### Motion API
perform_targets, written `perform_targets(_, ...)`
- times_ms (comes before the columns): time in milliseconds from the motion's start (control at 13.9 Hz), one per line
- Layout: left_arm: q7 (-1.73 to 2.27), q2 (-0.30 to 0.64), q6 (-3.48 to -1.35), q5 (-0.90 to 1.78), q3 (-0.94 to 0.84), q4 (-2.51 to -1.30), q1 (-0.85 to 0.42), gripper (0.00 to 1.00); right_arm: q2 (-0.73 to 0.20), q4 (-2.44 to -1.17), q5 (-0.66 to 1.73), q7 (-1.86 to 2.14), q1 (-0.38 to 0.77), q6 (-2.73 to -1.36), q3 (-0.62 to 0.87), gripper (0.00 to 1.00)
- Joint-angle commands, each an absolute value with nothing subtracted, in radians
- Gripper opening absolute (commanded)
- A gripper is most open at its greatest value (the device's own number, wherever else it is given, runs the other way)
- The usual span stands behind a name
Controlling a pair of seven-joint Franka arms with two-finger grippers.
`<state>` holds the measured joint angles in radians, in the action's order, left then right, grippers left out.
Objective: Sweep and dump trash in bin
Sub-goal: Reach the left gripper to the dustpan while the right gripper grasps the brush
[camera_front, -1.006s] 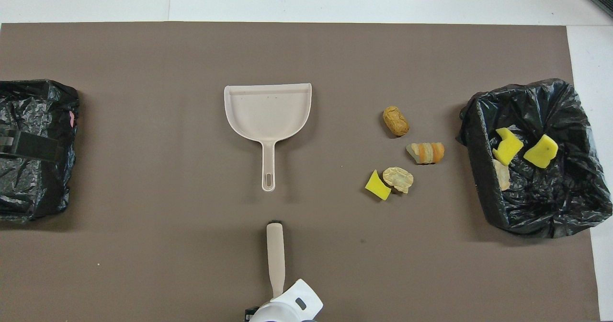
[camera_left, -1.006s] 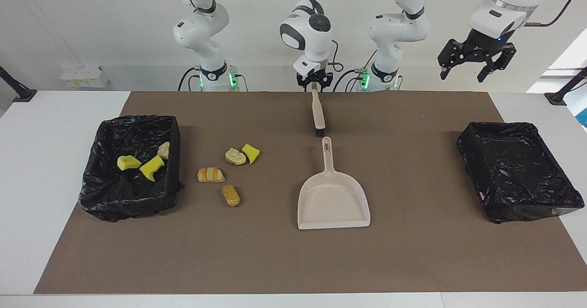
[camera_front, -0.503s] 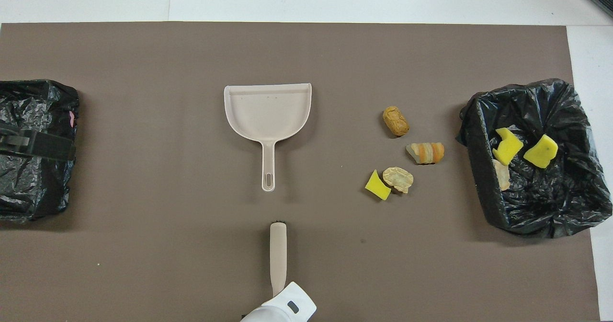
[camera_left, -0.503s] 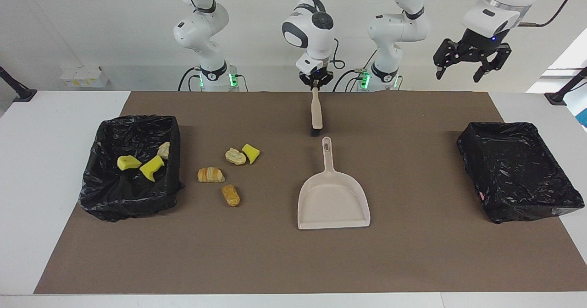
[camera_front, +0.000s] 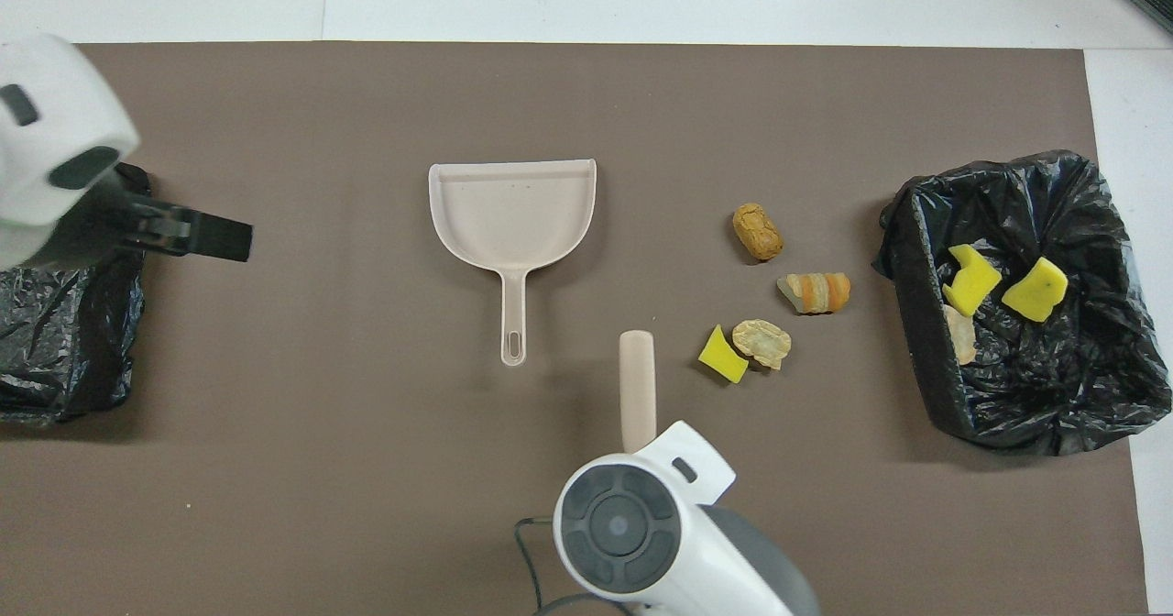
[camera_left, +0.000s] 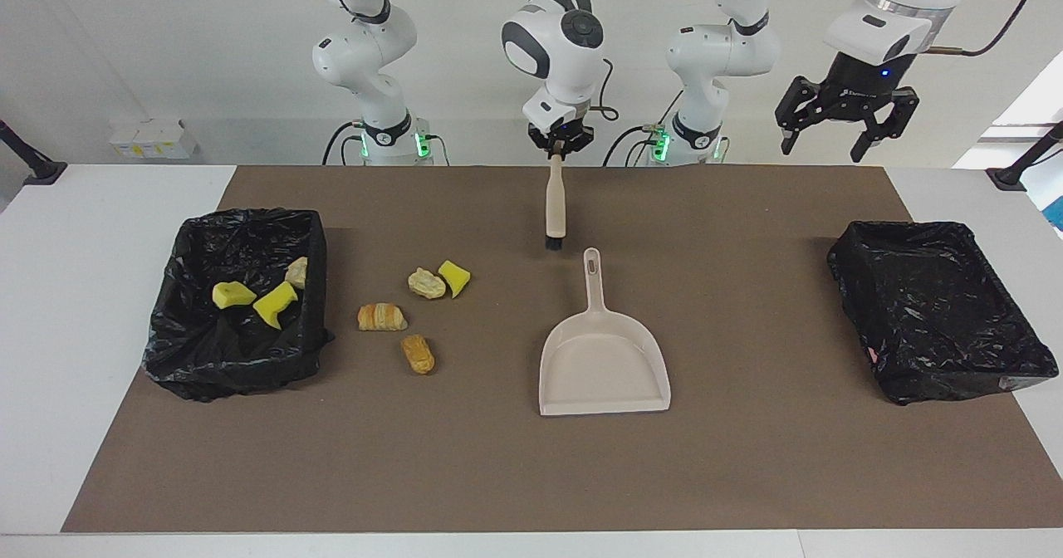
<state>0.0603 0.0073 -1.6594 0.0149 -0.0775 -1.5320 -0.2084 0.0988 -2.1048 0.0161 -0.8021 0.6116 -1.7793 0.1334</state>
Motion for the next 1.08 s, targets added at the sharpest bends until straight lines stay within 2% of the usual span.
perform_targets(0, 0.236, 0.057, -1.826, 0.018, -0.066, -1.626, -0.32, 1.0, 0.086, -2.101, -0.069, -0.718, 0.472, -1.752, 0.147, 0.0)
perform_targets(144, 0.309, 0.104, -1.938, 0.02, -0.067, -1.692, -0.368, 1.0, 0.06, -2.103, -0.093, -0.663, 0.352, -1.766, 0.149, 0.0)
perform_targets(359, 0.475, 0.269, -2.125, 0.018, -0.066, -1.72, -0.452, 1.0, 0.04, -2.118, -0.199, -0.521, 0.212, -1.805, 0.149, 0.0)
perform_targets(647, 0.489, 0.27, -2.23, 0.02, -0.066, -1.845, -0.483, 1.0, 0.037, -2.161, -0.293, -0.266, 0.075, -1.897, 0.149, 0.0)
perform_targets(1006, 0.472, 0.276, -2.256, 0.018, -0.067, -1.885, -0.492, 1.0, 0.037, -2.241, -0.275, -0.07, 0.045, -1.988, 0.15, 0.0)
